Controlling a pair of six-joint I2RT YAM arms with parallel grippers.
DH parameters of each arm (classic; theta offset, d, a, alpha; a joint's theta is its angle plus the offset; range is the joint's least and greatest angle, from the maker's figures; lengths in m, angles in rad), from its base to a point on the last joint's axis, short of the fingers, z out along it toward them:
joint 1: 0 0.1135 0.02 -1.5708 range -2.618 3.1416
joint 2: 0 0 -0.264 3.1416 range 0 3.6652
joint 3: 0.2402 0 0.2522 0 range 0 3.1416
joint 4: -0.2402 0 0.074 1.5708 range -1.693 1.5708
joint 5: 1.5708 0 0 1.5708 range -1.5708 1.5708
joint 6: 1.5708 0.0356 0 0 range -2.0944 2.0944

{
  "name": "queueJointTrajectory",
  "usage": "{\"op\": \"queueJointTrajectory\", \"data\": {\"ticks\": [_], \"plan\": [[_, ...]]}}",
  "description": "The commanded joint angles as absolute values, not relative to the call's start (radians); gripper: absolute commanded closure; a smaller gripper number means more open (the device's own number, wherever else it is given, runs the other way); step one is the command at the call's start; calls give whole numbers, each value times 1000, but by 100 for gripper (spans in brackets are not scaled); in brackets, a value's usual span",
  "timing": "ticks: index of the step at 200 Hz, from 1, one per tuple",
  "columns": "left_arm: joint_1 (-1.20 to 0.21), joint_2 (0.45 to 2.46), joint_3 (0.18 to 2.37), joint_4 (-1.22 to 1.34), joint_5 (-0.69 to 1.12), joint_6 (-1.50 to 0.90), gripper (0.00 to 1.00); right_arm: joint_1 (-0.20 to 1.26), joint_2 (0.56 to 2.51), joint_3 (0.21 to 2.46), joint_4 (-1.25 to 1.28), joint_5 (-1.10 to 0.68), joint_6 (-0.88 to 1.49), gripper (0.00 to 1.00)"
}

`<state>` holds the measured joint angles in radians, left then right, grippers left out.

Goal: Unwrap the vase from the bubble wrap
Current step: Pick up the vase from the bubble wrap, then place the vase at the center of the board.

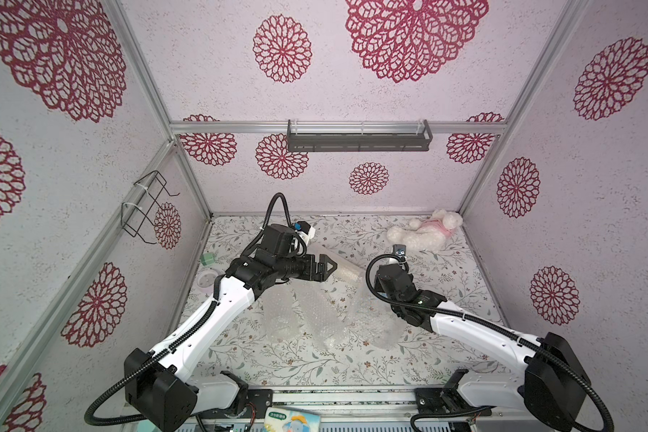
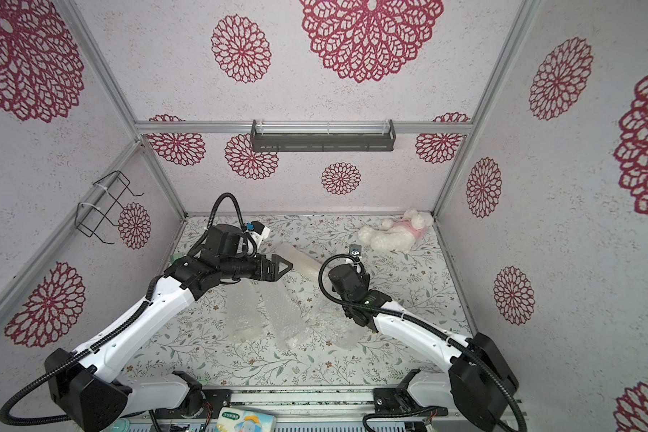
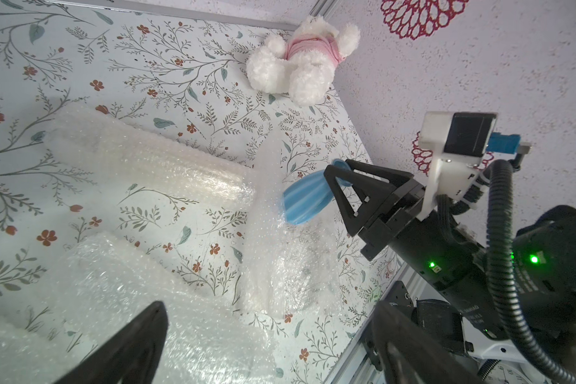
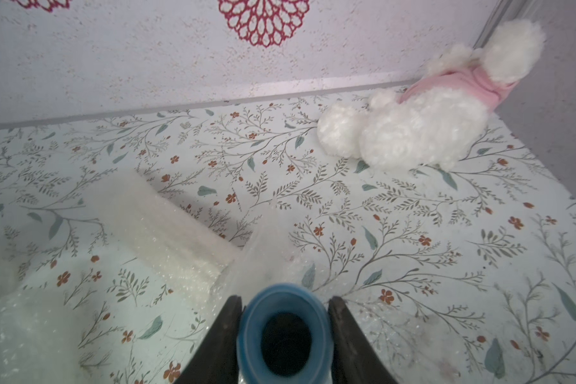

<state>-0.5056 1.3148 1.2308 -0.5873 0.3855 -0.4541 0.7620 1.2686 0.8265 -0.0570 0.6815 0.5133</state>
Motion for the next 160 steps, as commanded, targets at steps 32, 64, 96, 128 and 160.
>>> {"op": "queueJointTrajectory", "data": {"ticks": [32, 64, 96, 128, 160], "plan": [[-499, 1312, 1218, -546, 419, -464, 1, 603, 1221, 815, -1, 807, 477, 61], [-500, 1315, 1216, -542, 426, -467, 1, 507, 1219, 776, 68, 892, 480, 61], [-499, 1316, 1215, -538, 432, -469, 1, 397, 1237, 755, 115, 921, 530, 61], [-497, 1315, 1215, -538, 432, -466, 1, 322, 1291, 767, 174, 914, 533, 61], [-496, 1312, 1215, -540, 428, -465, 1, 235, 1331, 778, 204, 910, 525, 61]]}}
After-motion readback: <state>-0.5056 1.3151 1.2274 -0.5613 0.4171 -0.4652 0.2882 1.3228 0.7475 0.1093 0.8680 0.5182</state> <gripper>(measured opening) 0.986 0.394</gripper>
